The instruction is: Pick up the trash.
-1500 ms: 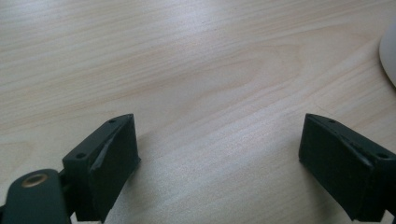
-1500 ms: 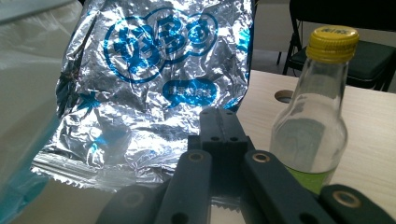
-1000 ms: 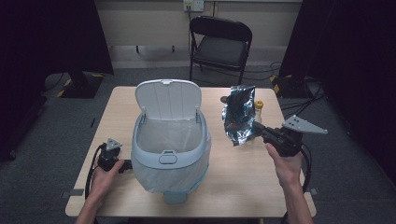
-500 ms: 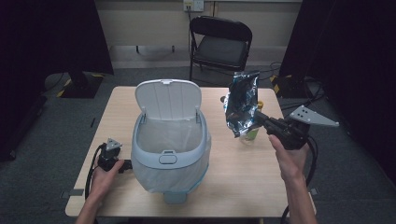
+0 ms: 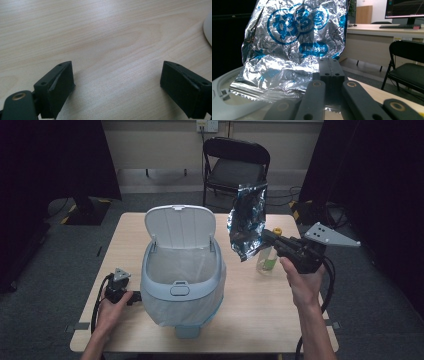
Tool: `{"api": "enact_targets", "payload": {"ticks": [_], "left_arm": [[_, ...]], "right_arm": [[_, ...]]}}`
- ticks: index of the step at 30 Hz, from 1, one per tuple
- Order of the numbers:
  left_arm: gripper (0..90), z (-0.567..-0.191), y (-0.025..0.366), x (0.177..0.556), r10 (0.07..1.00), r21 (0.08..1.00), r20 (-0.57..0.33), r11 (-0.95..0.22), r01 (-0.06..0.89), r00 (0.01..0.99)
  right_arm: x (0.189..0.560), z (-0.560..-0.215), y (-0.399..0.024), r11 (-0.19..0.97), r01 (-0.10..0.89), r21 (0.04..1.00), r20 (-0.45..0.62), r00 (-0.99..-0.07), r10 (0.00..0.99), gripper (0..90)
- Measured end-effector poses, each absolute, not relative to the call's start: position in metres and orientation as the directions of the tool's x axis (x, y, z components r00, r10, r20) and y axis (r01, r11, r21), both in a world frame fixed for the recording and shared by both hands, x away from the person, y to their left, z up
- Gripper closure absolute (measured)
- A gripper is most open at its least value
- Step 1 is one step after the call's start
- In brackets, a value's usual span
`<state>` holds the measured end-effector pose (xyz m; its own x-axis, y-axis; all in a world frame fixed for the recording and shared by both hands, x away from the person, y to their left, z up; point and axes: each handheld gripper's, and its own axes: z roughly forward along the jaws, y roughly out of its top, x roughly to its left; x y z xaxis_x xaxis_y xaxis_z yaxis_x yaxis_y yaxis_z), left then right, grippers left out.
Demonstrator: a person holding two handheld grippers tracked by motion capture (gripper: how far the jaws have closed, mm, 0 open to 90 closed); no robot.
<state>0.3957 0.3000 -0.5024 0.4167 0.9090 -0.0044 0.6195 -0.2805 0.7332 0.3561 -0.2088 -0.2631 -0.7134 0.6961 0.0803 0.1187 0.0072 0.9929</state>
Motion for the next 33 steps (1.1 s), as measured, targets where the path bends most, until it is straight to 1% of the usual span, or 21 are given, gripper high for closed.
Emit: {"api": "enact_targets", "payload": {"ticks": [10,18,27,33], "left_arm": [[11.3,-0.502,0.300,0.396,0.909,0.733,-0.004,-0.281,0.619,0.417],[11.3,-0.502,0.300,0.396,0.909,0.733,-0.004,-0.281,0.619,0.417],[11.3,-0.502,0.300,0.396,0.910,0.734,-0.005,-0.279,0.619,0.416],[11.3,-0.502,0.300,0.396,0.909,0.733,-0.004,-0.280,0.619,0.417]], "right_arm": [[0.351,-0.242,-0.174,0.016,0.066,0.998,0.041,-0.781,0.623,90.0],[0.353,-0.235,-0.136,0.053,0.058,0.997,0.018,-0.831,0.556,90.0],[0.359,-0.242,-0.100,0.088,0.069,0.994,0.017,-0.868,0.497,90.0],[0.369,-0.253,-0.082,0.144,0.084,0.986,0.000,-0.865,0.501,90.0]]}}
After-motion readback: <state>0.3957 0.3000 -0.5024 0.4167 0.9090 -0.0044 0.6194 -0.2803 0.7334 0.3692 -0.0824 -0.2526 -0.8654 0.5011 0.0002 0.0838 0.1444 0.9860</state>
